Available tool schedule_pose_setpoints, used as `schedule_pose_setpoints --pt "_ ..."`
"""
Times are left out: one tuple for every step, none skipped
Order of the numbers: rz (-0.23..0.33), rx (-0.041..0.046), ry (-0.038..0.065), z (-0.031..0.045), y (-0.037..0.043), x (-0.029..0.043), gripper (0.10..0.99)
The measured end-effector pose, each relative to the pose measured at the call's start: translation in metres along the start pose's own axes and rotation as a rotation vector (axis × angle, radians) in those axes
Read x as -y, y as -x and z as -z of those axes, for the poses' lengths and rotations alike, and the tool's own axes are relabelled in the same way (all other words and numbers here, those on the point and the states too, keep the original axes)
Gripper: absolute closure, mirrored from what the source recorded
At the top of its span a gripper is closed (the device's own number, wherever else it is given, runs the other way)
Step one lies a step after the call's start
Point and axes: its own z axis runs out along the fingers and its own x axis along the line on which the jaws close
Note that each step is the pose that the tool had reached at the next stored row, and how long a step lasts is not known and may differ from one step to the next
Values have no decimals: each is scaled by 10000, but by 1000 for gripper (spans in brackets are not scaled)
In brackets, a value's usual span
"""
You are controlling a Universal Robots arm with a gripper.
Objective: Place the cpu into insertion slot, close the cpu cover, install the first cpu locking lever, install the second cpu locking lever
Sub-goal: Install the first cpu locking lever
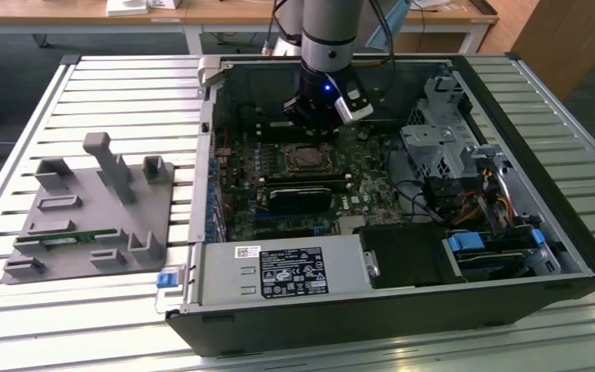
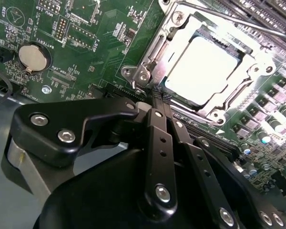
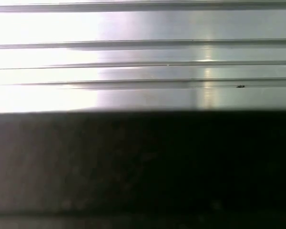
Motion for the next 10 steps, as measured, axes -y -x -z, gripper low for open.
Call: schedule_pose_setpoints --pt "0 -2 51 -1 2 -1 980" --pt "0 -6 102 0 2 0 980" --pt "-1 -9 139 1 2 0 980" --pt "-2 -7 157 1 2 -2 980" --pt "-2 -4 165 6 2 -2 980" --pt "-2 -4 166 17 3 -3 980" --pt "-2 -8 160 34 2 -3 980" --pt "-2 -9 156 56 2 -3 980" --pt "-2 -9 158 79 2 -5 980" --pt "-2 -9 156 108 3 -6 980"
